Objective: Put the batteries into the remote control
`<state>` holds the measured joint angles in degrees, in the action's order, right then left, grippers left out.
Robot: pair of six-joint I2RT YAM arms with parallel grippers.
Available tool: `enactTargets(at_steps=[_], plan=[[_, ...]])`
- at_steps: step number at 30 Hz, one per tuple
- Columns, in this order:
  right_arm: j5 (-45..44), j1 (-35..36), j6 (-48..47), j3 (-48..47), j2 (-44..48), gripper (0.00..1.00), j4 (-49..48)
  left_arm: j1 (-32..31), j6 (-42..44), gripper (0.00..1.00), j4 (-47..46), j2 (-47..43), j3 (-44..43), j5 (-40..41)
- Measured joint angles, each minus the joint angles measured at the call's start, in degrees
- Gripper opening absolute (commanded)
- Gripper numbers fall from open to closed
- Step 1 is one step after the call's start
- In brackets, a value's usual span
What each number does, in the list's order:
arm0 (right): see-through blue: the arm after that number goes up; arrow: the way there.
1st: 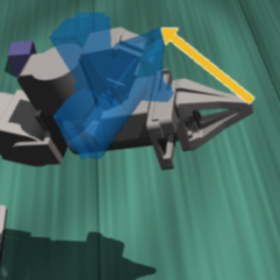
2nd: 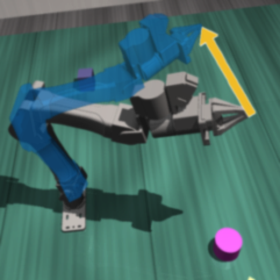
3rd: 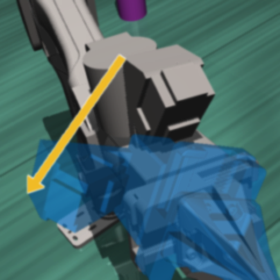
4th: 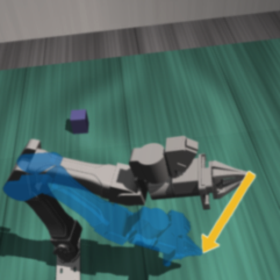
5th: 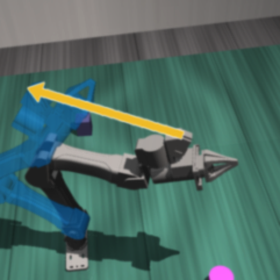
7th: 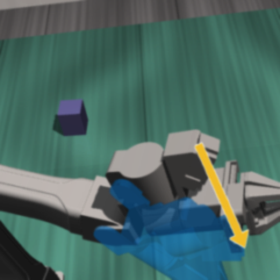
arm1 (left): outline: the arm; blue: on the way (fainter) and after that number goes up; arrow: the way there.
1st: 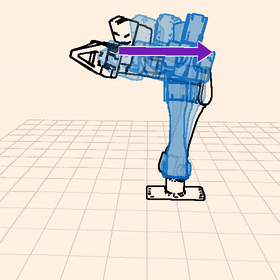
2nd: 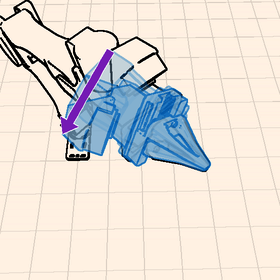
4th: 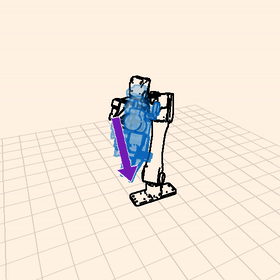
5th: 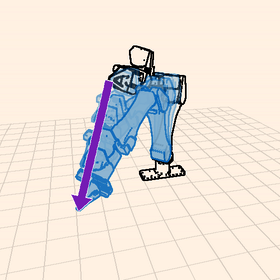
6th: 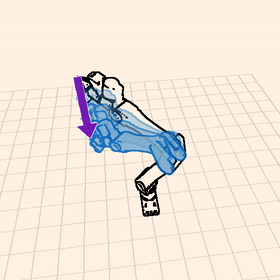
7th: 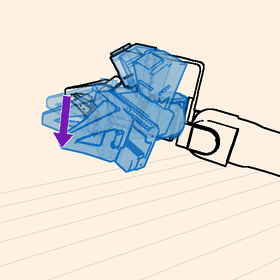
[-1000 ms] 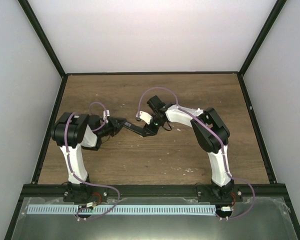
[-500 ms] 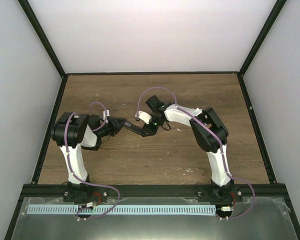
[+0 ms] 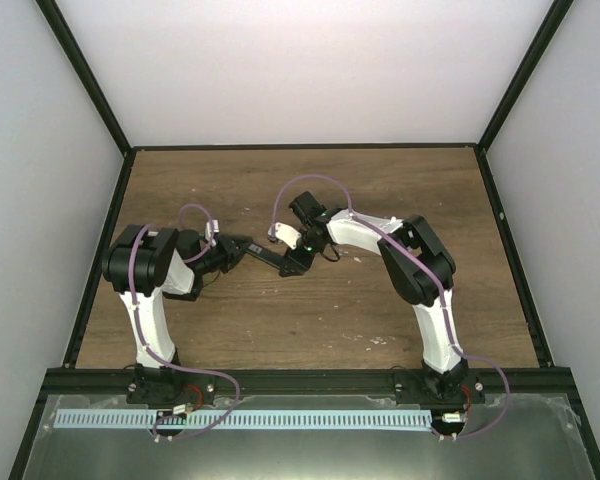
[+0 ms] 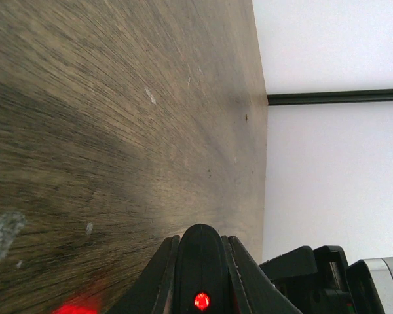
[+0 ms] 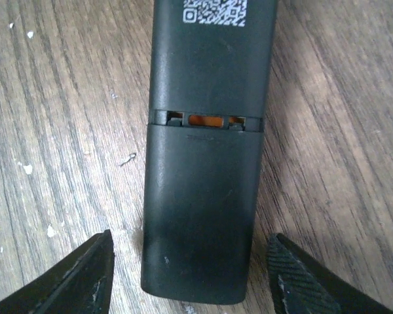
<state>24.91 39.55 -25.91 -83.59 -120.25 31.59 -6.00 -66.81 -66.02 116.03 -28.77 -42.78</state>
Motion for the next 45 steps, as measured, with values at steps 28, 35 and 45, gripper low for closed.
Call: enactTargets(at_steps=[28, 35, 45], plan=[[-0.8, -0.2, 1.3, -2.3, 1.6, 0.42, -2.3, 0.3, 0.0, 0.0, 0.1, 0.0, -0.1, -0.3], [0.1, -0.2, 1.3, -3.0, 1.6, 0.36, -1.4, 0.4, 0.0, 0.0, 0.1, 0.0, -0.1, -0.6], [1.1, -0.2, 1.4, -3.0, 0.1, 0.35, -0.5, 0.9, 0.2, 0.0, 0.1, 0.1, -0.1, -1.2]])
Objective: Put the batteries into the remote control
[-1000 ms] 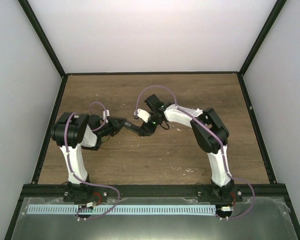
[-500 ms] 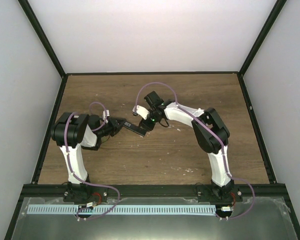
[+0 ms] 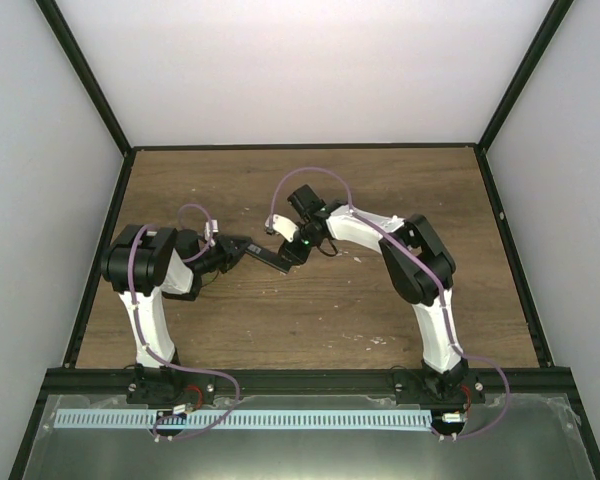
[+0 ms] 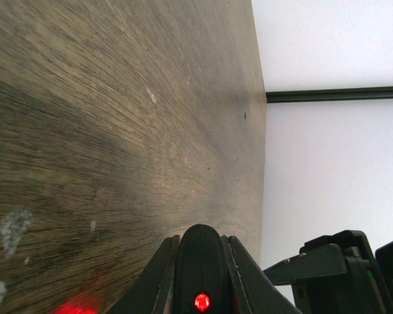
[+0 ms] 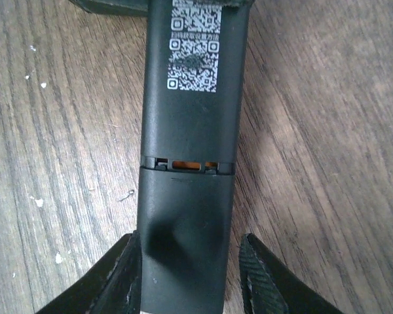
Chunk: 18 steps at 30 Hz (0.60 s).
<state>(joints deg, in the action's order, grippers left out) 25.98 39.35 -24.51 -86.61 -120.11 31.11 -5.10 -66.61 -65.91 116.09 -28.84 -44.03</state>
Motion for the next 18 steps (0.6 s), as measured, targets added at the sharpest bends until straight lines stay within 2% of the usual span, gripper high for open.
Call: enactTargets(at_steps=[18], plan=[[1.3, 0.0, 1.0, -3.0, -3.1, 0.25, 0.6, 0.2, 0.0, 0.0, -0.2, 0.1, 0.0, -0.1]])
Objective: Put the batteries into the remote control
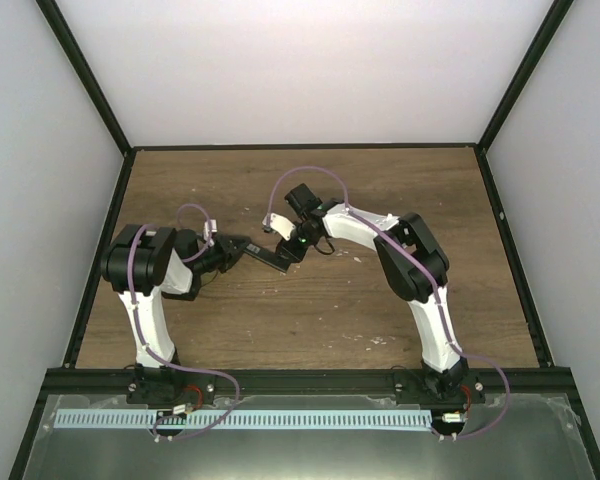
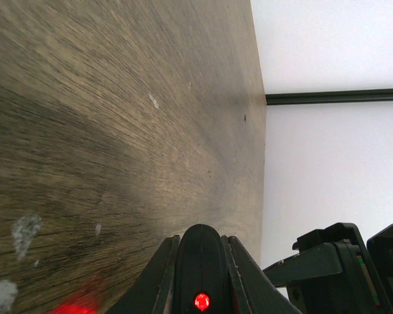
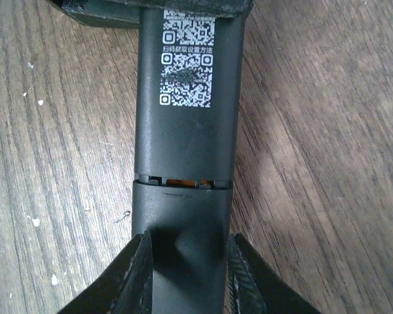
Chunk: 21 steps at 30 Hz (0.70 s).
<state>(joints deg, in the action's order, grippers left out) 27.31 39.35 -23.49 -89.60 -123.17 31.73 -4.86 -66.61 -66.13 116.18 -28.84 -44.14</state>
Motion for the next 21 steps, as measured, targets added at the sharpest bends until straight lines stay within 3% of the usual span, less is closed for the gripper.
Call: enactTargets(at_steps=[21], plan=[[3.0, -1.6, 0.4, -0.7, -1.2, 0.16, 0.0, 0.2, 0.0, 0.0, -0.3, 0.2, 0.0, -0.1]])
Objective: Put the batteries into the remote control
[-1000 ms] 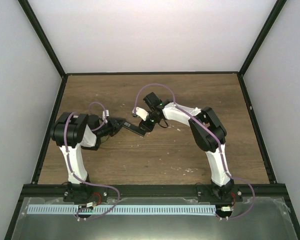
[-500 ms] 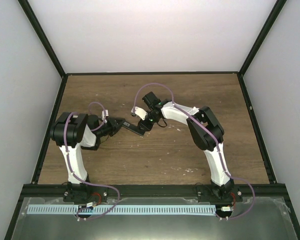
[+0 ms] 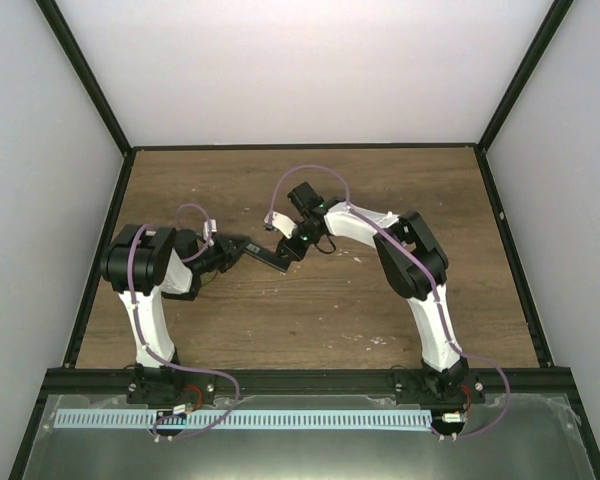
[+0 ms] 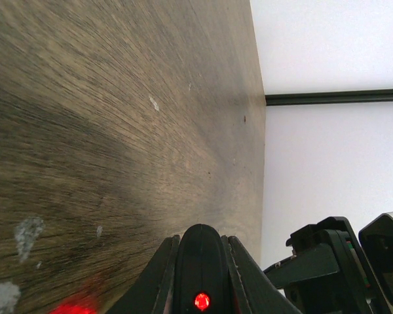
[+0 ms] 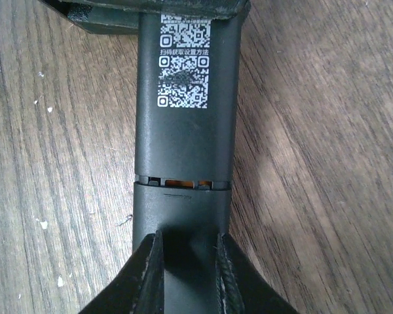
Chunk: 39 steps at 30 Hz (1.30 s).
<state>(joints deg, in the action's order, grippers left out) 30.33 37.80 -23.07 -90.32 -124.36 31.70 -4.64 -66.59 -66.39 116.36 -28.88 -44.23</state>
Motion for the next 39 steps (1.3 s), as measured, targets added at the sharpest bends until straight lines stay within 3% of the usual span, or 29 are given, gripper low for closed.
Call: enactTargets(at_steps=[39], plan=[[8.7, -2.2, -0.1, 0.4, -2.3, 0.15, -2.9, 0.3, -0.7, 0.0, -4.7, 1.9, -0.2, -1.3]])
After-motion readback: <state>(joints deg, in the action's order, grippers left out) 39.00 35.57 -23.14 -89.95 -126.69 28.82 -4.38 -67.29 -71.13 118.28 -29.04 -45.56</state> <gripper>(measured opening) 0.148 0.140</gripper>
